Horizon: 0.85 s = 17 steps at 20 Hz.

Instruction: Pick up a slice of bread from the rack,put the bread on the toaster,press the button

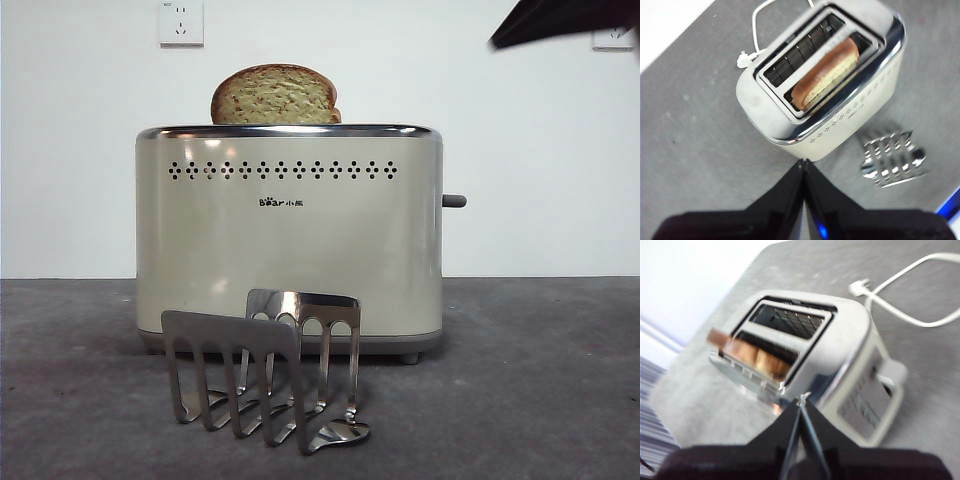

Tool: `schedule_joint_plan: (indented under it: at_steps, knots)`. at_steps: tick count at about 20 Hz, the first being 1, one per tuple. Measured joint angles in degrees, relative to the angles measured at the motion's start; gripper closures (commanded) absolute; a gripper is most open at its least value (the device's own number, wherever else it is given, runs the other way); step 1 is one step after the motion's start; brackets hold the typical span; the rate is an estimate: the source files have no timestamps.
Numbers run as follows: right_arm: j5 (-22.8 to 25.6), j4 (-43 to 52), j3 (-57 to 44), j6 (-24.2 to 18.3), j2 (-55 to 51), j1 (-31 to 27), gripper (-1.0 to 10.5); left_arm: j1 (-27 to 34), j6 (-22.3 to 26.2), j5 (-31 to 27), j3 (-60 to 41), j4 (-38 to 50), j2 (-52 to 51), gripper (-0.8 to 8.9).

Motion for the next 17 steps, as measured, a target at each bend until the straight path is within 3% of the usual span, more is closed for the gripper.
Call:
schedule_joint_plan:
  at_steps: [3,8,17]
  knots:
    - [-1.0,2.6,2.8,1.8,8.8,0.0,9.5,0.0,-5.2,4.6,0.0,0.0,-0.9,8.21]
    - [-1.4,2.7,7.3,2.6,16.5,-0.5,9.5,0.0,-8.9,8.9,-0.6,0.0,-1.8,8.21]
    - [-11.9,2.9,10.4,4.1,28.2,-4.8,9.5,0.0,-11.5,9.6,-1.4,0.0,-4.2,8.21]
